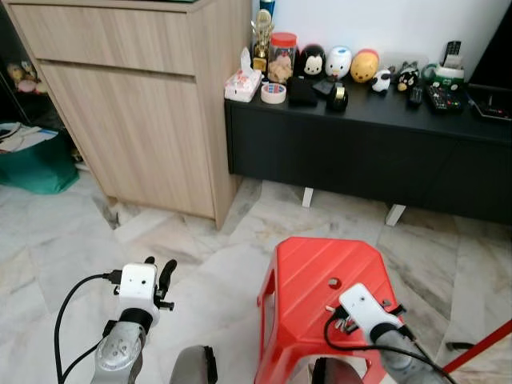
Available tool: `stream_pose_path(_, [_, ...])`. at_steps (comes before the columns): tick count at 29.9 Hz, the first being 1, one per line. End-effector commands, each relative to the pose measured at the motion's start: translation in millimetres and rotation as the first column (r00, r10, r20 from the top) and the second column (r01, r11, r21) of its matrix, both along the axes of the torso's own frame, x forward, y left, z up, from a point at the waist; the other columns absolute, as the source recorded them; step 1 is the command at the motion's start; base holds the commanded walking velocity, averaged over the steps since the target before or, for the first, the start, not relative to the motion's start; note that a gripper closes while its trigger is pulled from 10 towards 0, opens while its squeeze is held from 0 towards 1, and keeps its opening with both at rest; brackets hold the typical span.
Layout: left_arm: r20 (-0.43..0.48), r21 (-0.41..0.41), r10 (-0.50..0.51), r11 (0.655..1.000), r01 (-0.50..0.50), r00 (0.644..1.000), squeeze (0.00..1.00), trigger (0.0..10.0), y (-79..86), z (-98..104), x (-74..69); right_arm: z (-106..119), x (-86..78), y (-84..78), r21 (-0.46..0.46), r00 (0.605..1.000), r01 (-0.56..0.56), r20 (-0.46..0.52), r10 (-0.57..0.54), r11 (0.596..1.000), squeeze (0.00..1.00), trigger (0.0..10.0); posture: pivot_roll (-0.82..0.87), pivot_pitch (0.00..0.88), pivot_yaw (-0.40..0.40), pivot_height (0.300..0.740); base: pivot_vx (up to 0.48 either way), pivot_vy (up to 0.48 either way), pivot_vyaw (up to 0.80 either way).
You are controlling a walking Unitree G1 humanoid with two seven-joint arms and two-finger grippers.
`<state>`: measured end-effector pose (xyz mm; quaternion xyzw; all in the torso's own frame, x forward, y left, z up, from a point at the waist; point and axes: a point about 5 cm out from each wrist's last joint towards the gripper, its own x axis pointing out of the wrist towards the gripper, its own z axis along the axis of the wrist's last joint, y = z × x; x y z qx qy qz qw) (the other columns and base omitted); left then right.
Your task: Hang keys on a hook
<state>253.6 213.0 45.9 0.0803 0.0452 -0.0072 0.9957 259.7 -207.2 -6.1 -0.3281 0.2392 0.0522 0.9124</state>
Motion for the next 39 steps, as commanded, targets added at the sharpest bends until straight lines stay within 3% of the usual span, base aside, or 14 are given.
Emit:
stream_pose_path(1, [-0.014, 0.018, 0.001, 1.000, 0.000, 1.000, 0.00, 10.0, 1.3, -3, -2.8, 2, 2.8, -6.1, 0.041, 0.998, 0.065, -0.001, -0.065, 0.997, 1.00, 10.0, 0.08, 0.023, -0.037, 0.599, 0.000, 0.000, 0.00])
stream_pose_path(6, [-0.016, 0.017, -0.002, 1.000, 0.002, 1.000, 0.00, 10.0, 1.4, -4, -2.7, 4, 7.8, -9.7, 0.036, 0.998, 0.060, -0.015, -0.060, 0.998, 1.00, 10.0, 0.07, 0.025, -0.030, 0.599, 0.000, 0.000, 0.00])
stream_pose_path(17, [-0.019, 0.027, -0.001, 1.000, 0.002, 1.000, 0.00, 10.0, 4.4, -3, -1.7, 20, 30.6, -31.0, 0.158, 0.992, 0.012, -0.124, 0.008, 0.987, 1.00, 10.0, 0.08, 0.029, -0.019, 0.599, 0.000, 0.000, 0.00])
stream_pose_path(18, [-0.018, 0.028, -0.001, 1.000, 0.001, 1.000, 0.00, 10.0, 5.3, -3, -2.0, 24, 33.7, -34.6, 0.175, 0.989, -0.011, -0.144, 0.036, 0.984, 0.00, 10.0, 0.08, 0.028, -0.018, 0.599, 0.000, 0.000, 0.00])
stream_pose_path(26, [-0.019, 0.036, 0.006, 0.999, -0.005, 1.000, 0.00, 10.0, 9.9, -2, -2.3, 48, 42.9, -62.4, 0.235, 0.966, -0.069, -0.225, 0.124, 0.970, 0.00, 10.0, 0.08, 0.023, -0.014, 0.599, 0.000, 0.000, 0.00])
stream_pose_path(27, [-0.019, 0.037, 0.006, 0.999, -0.006, 1.000, 0.00, 10.0, 10.0, -2, -2.3, 50, 43.5, -65.2, 0.231, 0.965, -0.074, -0.228, 0.127, 0.970, 0.86, 10.0, 0.08, 0.021, -0.014, 0.599, 0.000, 0.000, 0.00])
stream_pose_path(28, [-0.019, 0.037, 0.006, 0.999, -0.006, 1.000, 0.00, 10.0, 10.0, -2, -2.3, 52, 44.1, -67.8, 0.226, 0.965, -0.075, -0.230, 0.128, 0.971, 0.86, 10.0, 0.08, 0.020, -0.013, 0.599, 0.000, 0.000, 0.00])
stream_pose_path(29, [-0.018, 0.036, 0.006, 0.999, -0.005, 1.000, 0.00, 10.0, 9.9, -2, -2.0, 57, 45.4, -73.8, 0.216, 0.963, -0.066, -0.242, 0.119, 0.974, 1.00, 10.0, 0.08, 0.019, -0.013, 0.599, 0.000, 0.000, 0.00])
stream_pose_path(31, [-0.019, 0.036, 0.004, 0.999, -0.003, 1.000, 0.00, 10.0, 9.7, -2, -2.1, 58, 45.1, -76.7, 0.213, 0.956, -0.066, -0.265, 0.123, 0.975, 1.00, 10.0, 0.07, 0.011, -0.010, 0.599, 0.000, 0.000, 0.00])
stream_pose_path(32, [-0.020, 0.035, 0.001, 0.999, 0.000, 1.000, 0.00, 10.0, 8.9, -2, -1.6, 53, 41.3, -75.6, 0.198, 0.934, -0.093, -0.323, 0.154, 0.976, 1.00, 10.0, 0.07, 0.006, -0.009, 0.599, 0.000, 0.000, 0.00])
stream_pose_path(33, [-0.020, 0.035, -0.001, 0.999, 0.001, 1.000, 0.00, 10.0, 8.4, -2, -1.2, 50, 38.5, -74.2, 0.188, 0.916, -0.118, -0.359, 0.180, 0.975, 0.89, 10.0, 0.07, 0.004, -0.010, 0.599, 0.000, 0.000, 0.00])
stream_pose_path(34, [-0.020, 0.034, -0.002, 0.999, 0.003, 1.000, 0.00, 10.0, 7.9, -2, -0.7, 45, 34.8, -72.4, 0.174, 0.893, -0.150, -0.399, 0.209, 0.973, 0.15, 10.0, 0.07, 0.002, -0.009, 0.599, 0.000, 0.000, 0.00])
stream_pose_path(35, [-0.020, 0.034, -0.003, 0.999, 0.003, 1.000, 0.00, 10.0, 7.6, -2, -0.4, 41, 31.2, -71.3, 0.159, 0.871, -0.178, -0.433, 0.231, 0.971, 0.00, 10.0, 0.07, 0.000, -0.009, 0.599, 0.000, 0.000, 0.00])
stream_pose_path(39, [-0.018, 0.034, -0.005, 0.999, 0.005, 1.000, 0.00, 10.0, 6.9, -2, 0.3, 29, 21.6, -70.3, 0.135, 0.825, -0.212, -0.506, 0.251, 0.968, 0.00, 10.0, 0.08, 0.000, -0.008, 0.599, 0.000, 0.000, 0.00])
